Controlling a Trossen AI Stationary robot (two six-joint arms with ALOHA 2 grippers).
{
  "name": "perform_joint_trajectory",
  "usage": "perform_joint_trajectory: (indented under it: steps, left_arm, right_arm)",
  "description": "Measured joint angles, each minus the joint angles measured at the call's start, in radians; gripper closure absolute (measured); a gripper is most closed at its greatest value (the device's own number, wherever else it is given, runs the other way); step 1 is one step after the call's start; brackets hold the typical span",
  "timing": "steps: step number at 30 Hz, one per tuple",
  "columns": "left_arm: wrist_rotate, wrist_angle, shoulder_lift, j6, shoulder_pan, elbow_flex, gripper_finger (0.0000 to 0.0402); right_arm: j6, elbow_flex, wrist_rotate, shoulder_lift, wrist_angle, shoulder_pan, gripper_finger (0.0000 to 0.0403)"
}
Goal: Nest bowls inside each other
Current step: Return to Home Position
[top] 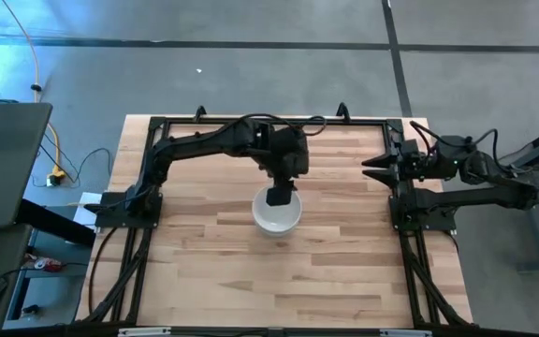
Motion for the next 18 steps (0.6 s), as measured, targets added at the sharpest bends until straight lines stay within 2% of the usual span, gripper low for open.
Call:
perform_joint_trajectory:
  steps: [5,18]
  left_arm:
    - [0.005,0.066,-0.074,0.03,-0.016,-0.038,0.0233]
    - [0.005,0.096,-0.317,0.03,-0.032,-0.142,0.0236]
  right_arm:
    - [0.0,0.0,-0.032,-0.017,0.024,0.0,0.0292]
    - [-0.062,0.0,-0.07,-0.105,0.102,0.0,0.0292]
